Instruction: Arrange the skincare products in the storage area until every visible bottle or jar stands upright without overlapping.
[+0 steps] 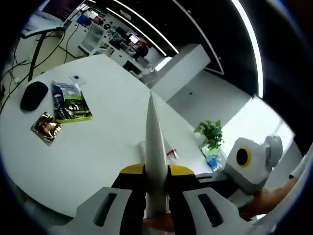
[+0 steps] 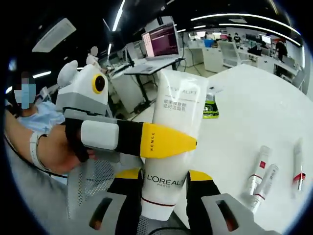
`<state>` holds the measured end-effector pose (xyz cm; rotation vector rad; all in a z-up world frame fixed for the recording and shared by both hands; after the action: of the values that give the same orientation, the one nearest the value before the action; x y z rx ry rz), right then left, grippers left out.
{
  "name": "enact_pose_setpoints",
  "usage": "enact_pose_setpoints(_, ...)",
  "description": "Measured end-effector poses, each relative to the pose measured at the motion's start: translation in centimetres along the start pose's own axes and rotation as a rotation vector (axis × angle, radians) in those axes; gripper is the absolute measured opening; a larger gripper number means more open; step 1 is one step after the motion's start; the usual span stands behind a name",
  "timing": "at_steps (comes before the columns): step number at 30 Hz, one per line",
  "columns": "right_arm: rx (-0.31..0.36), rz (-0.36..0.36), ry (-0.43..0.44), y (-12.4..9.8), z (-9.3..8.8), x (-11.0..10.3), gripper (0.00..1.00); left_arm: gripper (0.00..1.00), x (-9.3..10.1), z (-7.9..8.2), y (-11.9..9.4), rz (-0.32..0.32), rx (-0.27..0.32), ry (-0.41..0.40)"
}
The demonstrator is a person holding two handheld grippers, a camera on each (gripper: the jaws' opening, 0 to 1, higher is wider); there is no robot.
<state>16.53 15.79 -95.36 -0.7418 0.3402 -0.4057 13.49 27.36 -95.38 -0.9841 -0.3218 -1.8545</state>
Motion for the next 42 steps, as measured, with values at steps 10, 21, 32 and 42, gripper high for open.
enact_pose_setpoints(10, 0.014, 0.111, 0.084, -1.2, -0.5, 1.6, 0.22, 0.16, 0.2, -0.1, 0.3, -0.099, -0.019, 0.007)
enact_pose_setpoints(21, 0.087, 0.389, 0.192, -3.3, -1.4, 2.7, 0.21, 0.28, 1.6, -0.5, 0.8, -0.302, -0.059, 0.052)
enact_pose_setpoints(32, 0.164, 0.635, 0.303, -4.0, -1.8, 2.2, 0.22, 0.33, 2.9, -0.8, 0.5, -0.46, -0.085, -0.033)
enact_pose_setpoints(42, 0.165, 0.661, 0.309, -4.2, -1.8, 2.2, 0.22, 0.33, 3.0, -0.8, 0.5, -0.486, -0.09, -0.043)
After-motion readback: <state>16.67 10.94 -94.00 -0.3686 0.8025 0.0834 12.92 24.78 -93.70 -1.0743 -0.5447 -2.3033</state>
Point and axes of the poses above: the point that each gripper's makers call its tool centre point, and the gripper's own axes: y roughly forward along the fingers, x roughly to its right, z roughly out of its top, the point moved 10 cm from there along -y, roughly backward along the fingers, and after that the axes turned 8 degrees about -z, right-handed, at the moved point
